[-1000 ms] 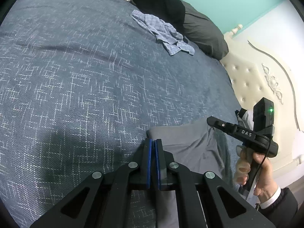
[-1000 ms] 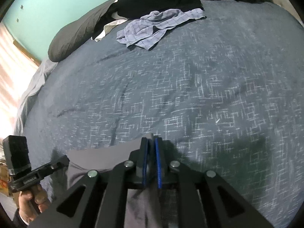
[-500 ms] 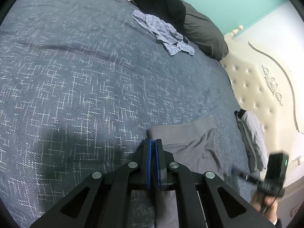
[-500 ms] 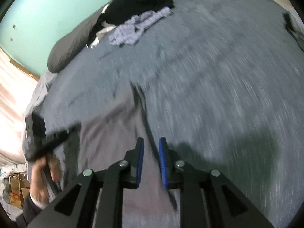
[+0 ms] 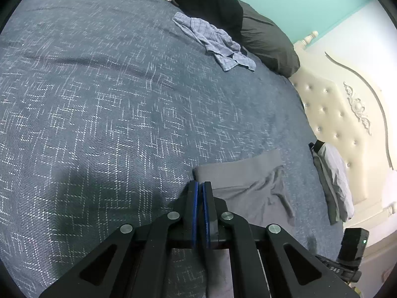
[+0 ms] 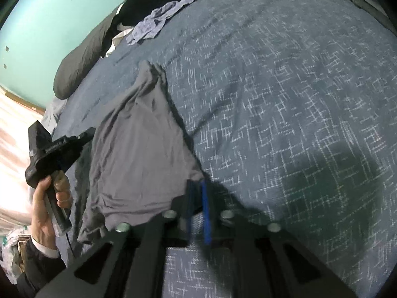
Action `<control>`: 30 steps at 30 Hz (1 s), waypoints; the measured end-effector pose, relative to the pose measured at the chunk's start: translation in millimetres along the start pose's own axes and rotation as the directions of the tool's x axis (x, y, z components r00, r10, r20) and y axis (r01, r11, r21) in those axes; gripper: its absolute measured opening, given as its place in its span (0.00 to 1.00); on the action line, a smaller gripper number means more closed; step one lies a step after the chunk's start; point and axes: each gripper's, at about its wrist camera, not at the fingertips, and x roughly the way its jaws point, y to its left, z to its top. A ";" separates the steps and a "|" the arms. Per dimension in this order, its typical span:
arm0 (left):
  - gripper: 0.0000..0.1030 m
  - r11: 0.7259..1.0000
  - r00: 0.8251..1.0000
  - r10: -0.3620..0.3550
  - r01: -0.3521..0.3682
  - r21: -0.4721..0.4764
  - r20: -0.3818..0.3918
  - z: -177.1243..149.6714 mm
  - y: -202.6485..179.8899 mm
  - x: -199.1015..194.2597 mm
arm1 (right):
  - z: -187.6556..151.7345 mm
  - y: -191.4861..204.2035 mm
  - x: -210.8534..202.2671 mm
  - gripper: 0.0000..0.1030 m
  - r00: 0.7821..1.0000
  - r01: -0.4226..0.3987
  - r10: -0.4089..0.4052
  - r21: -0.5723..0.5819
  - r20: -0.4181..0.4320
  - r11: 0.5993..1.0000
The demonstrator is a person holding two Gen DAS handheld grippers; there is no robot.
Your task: Fold clothes
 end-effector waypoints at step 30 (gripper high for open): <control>0.04 0.999 1.000 -0.007 0.007 -0.036 0.010 0.4 8.6 -1.5 | 0.7 -19.6 -20.5 0.06 0.999 0.023 -0.020 0.100 -0.028 0.995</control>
